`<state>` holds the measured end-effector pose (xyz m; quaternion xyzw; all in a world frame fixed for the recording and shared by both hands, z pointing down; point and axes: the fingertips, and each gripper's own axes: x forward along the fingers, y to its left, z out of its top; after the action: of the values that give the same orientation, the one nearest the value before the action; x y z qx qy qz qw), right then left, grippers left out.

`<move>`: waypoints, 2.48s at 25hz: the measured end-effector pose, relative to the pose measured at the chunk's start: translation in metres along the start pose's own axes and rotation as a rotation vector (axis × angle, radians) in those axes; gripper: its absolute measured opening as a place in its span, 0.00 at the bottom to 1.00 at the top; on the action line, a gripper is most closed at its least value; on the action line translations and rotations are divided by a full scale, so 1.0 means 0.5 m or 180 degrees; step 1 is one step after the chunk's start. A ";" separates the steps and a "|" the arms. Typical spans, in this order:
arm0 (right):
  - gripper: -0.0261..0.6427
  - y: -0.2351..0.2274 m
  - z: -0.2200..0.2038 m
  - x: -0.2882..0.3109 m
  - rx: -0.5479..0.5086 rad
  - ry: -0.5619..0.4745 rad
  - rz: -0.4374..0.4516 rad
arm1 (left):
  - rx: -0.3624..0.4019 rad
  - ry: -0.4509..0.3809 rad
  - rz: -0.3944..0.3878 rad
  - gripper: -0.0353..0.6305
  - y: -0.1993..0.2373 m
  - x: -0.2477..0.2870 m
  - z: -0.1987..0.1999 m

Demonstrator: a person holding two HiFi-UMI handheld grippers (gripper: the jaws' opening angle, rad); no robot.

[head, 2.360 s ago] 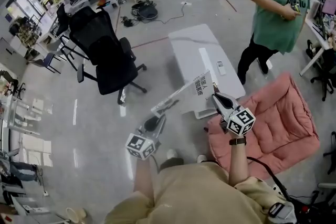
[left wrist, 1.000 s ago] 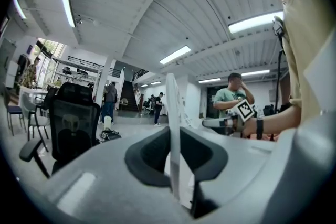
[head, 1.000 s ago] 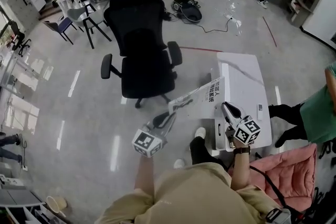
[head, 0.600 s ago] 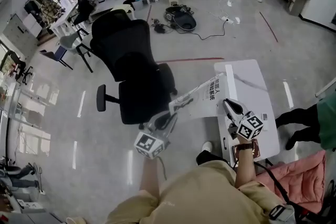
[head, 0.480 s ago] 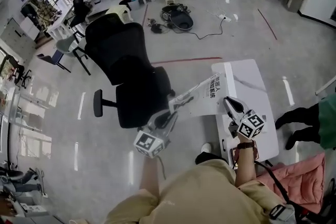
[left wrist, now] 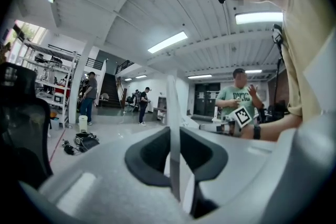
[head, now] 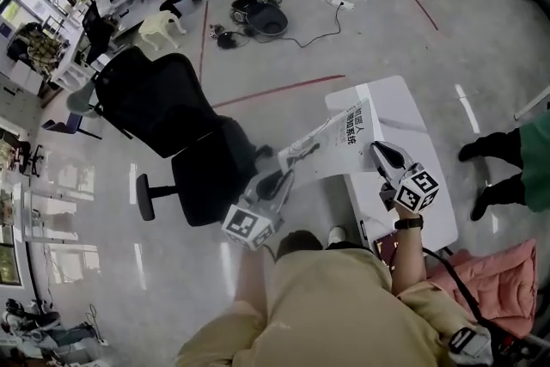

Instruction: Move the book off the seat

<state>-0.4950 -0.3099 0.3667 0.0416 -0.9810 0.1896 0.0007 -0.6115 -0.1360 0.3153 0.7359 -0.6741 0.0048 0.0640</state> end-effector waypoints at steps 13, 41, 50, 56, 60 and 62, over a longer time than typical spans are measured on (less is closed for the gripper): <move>0.07 -0.219 -0.053 0.000 0.0298 -0.0025 -0.0851 | -0.0457 0.0232 -0.0824 0.12 0.106 0.260 -0.110; 0.06 -0.940 -0.445 0.396 0.1088 0.0615 -0.1656 | -0.2372 0.0810 -0.0703 0.12 0.562 0.835 -0.744; 0.05 -1.039 -0.541 0.453 0.1199 0.0987 -0.1740 | -0.3043 0.1014 -0.0427 0.12 0.605 0.885 -0.910; 0.05 -1.077 -0.645 0.457 0.1341 0.1167 -0.1759 | -0.3210 0.1165 -0.0202 0.12 0.614 0.885 -1.032; 0.05 -1.089 -0.673 0.446 0.1348 0.1277 -0.1779 | -0.3166 0.1350 0.0034 0.14 0.607 0.881 -1.077; 0.05 -1.092 -0.671 0.439 0.1340 0.1325 -0.1832 | -0.3172 0.1460 0.0229 0.15 0.605 0.880 -1.089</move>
<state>-0.6738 -0.7078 0.8850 0.2743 -0.8480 0.3825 0.2436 -0.8284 -0.5426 0.9227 0.5731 -0.5883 -0.1527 0.5498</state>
